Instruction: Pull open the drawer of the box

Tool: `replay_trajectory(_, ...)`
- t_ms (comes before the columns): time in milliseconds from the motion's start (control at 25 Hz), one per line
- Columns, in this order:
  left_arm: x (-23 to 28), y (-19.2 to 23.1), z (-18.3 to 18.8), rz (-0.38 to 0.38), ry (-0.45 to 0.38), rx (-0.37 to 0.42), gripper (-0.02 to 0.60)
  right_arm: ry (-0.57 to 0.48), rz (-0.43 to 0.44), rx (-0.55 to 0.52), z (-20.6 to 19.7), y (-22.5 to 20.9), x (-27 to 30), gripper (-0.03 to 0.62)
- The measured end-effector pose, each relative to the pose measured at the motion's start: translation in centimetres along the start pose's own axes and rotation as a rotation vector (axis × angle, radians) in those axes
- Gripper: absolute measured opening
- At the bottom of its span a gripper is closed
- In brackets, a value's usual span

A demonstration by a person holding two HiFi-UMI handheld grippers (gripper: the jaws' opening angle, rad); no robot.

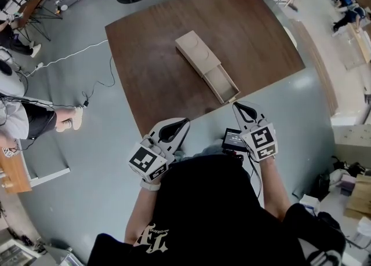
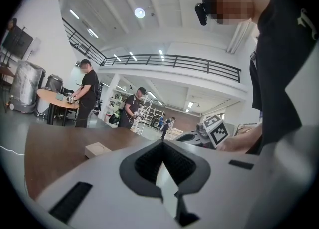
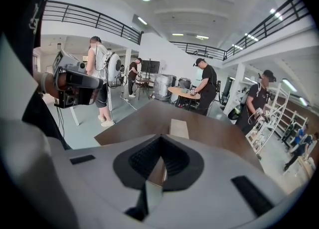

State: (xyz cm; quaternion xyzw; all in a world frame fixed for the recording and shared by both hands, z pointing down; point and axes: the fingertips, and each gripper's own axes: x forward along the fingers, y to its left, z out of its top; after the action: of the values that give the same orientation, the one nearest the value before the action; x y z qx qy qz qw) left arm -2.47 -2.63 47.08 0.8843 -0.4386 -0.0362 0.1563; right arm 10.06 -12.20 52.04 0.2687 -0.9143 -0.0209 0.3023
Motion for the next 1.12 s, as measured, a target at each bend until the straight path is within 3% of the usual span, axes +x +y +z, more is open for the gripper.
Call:
replay_trajectory(640,10.5,-4.5,-1.9,0.032,0.057,0.013,0.005,-0.081,0.099,0.03,-4.0,-5.8,-2.2,-0.012)
replay_trajectory(1120,14.7,-7.7,-3.4,0.058,0.063,0.017,0.005,-0.102,0.164,0.04,-7.2,-7.5,-4.4,-0.012)
